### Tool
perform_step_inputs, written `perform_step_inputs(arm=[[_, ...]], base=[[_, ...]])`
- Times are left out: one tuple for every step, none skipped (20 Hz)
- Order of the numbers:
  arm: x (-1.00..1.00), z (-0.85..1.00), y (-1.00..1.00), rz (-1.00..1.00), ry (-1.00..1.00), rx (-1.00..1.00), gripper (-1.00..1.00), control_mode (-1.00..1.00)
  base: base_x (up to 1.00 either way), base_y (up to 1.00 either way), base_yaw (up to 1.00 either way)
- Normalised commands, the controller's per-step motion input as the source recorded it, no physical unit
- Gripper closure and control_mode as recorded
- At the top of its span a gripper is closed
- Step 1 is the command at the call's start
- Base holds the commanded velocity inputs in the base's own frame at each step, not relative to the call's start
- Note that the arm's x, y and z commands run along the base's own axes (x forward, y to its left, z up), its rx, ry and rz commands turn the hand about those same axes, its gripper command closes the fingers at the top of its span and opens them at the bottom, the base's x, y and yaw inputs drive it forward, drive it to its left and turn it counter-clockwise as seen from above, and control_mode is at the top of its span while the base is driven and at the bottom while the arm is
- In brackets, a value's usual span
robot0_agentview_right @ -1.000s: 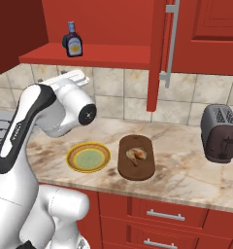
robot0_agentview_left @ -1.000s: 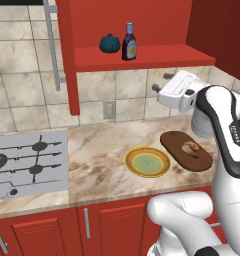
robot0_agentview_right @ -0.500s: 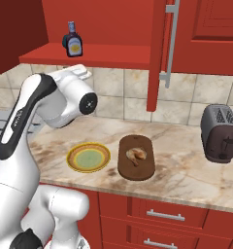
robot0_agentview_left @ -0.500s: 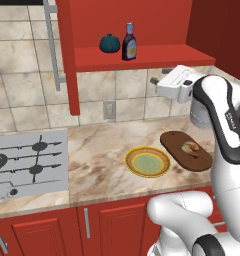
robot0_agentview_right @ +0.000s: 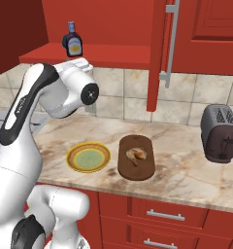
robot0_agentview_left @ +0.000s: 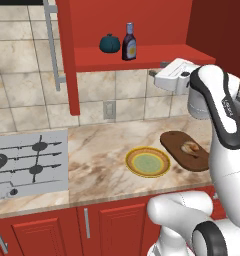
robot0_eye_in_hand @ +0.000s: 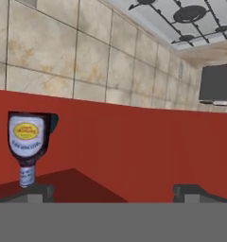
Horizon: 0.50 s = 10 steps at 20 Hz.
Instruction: Pick the chicken drumstick from the plate and place it on the cutting board. Then pick the condiment bottle from the cabinet and place it next to the cutting board.
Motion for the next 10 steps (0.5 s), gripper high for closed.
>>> perform_step_inputs(arm=[[0.18,0.15,0.00,-0.01,0.00,0.00,-1.00,-1.00],[0.18,0.16,0.00,-0.01,0.00,0.00,-1.00,-1.00],[0.16,0.17,0.00,-0.01,0.00,0.00,-1.00,-1.00],[0.13,0.19,0.00,-0.01,0.00,0.00,-1.00,-1.00],[0.11,0.20,0.00,-0.01,0.00,0.00,-1.00,-1.00],[0.10,0.22,0.00,-0.01,0.00,0.00,-1.00,-1.00],[0.09,0.22,0.00,-0.01,0.00,0.00,-1.00,-1.00],[0.08,0.22,0.00,-0.01,0.00,0.00,-1.00,-1.00],[0.08,0.23,0.00,-0.01,0.00,0.00,-1.00,-1.00],[0.08,0.22,0.00,-0.01,0.00,0.00,-1.00,-1.00]], base=[[0.00,0.00,0.00],[0.00,0.00,0.00],[0.00,0.00,0.00],[0.00,0.00,0.00],[0.00,0.00,0.00],[0.00,0.00,0.00],[0.00,0.00,0.00],[0.00,0.00,0.00],[0.00,0.00,0.00],[0.00,0.00,0.00]])
